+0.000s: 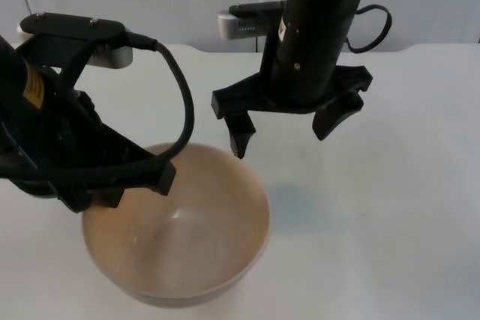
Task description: Pick up the bowl with the left hand and pour the coffee beans from the cup into the bowl with the right hand.
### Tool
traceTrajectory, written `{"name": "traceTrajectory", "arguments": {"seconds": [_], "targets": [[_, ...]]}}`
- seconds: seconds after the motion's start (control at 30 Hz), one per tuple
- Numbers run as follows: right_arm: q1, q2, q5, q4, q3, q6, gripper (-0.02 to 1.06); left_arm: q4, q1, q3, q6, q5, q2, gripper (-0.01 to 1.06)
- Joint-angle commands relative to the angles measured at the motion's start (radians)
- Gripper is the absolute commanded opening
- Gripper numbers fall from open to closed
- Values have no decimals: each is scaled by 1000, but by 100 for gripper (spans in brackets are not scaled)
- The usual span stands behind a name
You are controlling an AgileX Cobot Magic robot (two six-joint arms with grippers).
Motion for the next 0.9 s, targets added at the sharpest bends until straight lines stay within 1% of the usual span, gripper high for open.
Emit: {"name": "traceTrajectory", "arguments": {"seconds": [0.0,0.23,0.3,0.43,0.67,0.87], "targets": [[13,5,1,-1,-5,5,93,-11,-8,3,-3,-14,-4,0],[24,48,1,-3,-5,5,93,-11,-8,3,-3,-14,-4,0],[24,66,5,-3,-5,14,91,-11,-8,3,-3,-14,-4,0],[24,90,-19,-8,-5,21,88,-11,-8,3,-3,-14,-4,0],[24,106,-54,-10,-5,21,88,-11,-8,3,-3,-18,-4,0],[24,137,-65,-33,-5,21,87,-11,-8,3,-3,-18,-4,0]]}}
